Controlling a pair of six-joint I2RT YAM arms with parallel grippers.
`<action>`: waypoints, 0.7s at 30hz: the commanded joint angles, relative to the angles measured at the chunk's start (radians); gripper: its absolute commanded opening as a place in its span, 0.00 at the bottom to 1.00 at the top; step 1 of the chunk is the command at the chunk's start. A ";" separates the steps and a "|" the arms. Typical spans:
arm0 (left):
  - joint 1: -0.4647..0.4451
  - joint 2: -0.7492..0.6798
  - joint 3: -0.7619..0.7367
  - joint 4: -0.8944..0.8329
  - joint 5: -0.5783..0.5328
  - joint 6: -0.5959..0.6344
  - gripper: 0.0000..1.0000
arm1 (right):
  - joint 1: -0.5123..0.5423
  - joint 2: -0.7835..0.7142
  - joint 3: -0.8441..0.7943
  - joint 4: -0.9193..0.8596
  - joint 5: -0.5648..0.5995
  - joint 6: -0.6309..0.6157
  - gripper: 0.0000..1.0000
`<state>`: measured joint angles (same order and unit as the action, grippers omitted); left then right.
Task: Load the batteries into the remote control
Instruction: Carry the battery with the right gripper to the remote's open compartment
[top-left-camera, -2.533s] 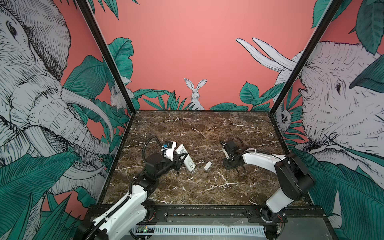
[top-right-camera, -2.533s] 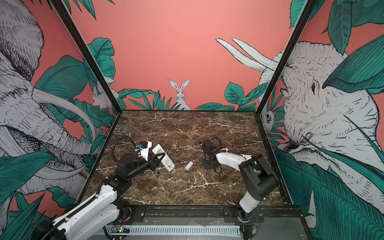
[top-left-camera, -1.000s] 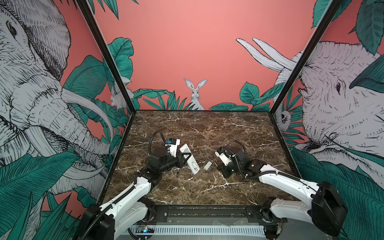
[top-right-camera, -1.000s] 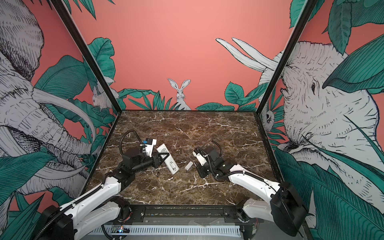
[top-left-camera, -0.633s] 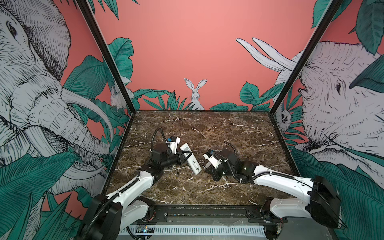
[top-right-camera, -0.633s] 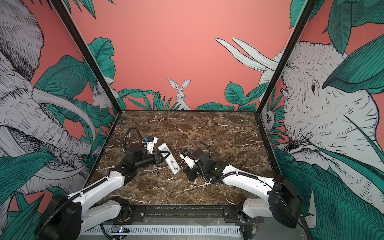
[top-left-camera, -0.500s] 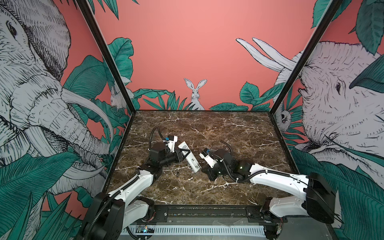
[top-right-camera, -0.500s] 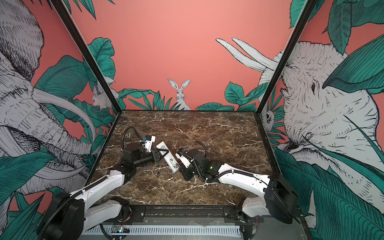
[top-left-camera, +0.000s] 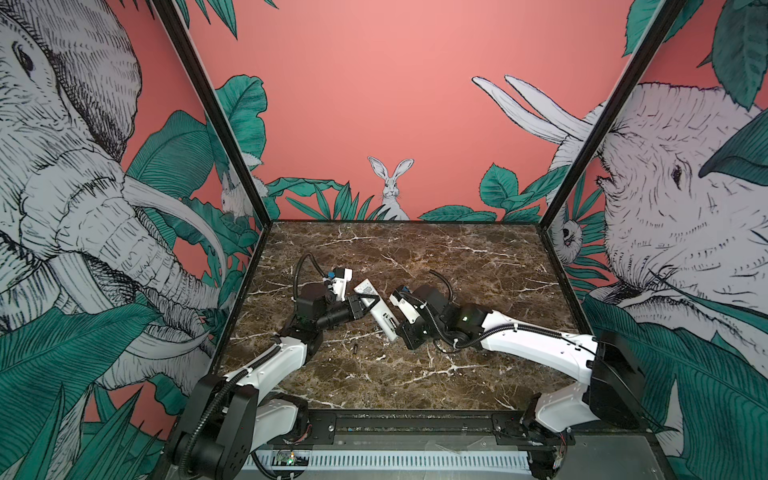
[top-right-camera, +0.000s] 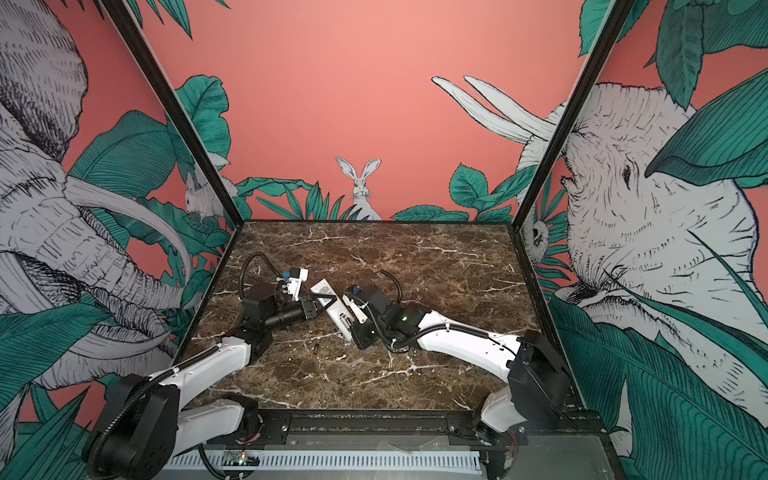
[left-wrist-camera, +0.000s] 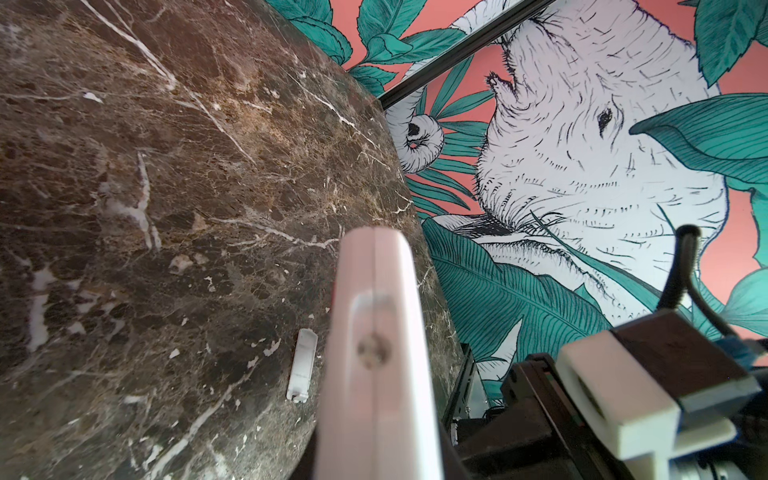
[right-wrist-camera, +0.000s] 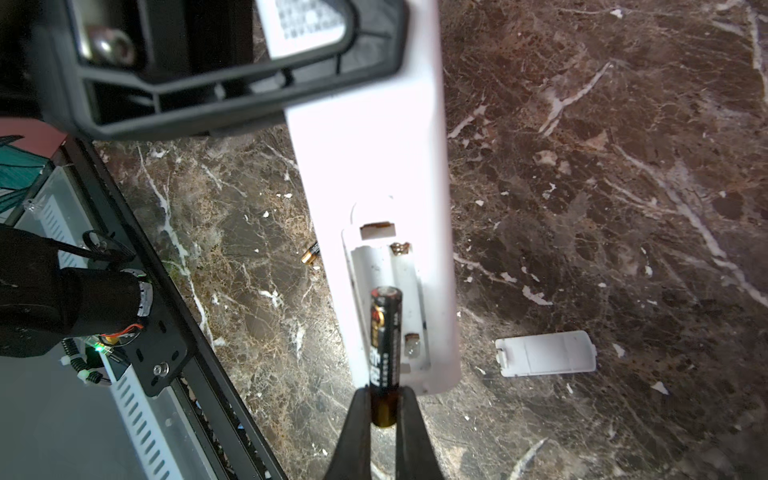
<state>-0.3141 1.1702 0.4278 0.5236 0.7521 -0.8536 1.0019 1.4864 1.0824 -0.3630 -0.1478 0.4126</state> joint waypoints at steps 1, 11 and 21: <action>0.011 -0.007 -0.015 0.069 0.027 -0.021 0.00 | 0.009 0.004 0.028 -0.084 0.029 0.022 0.09; 0.018 -0.007 -0.019 0.084 0.031 -0.029 0.00 | 0.018 0.042 0.084 -0.122 0.001 -0.014 0.10; 0.017 -0.029 -0.023 0.060 0.047 -0.023 0.00 | 0.017 0.069 0.125 -0.167 0.060 -0.005 0.14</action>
<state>-0.3038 1.1694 0.4213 0.5533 0.7753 -0.8726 1.0119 1.5448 1.1774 -0.5087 -0.1184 0.4122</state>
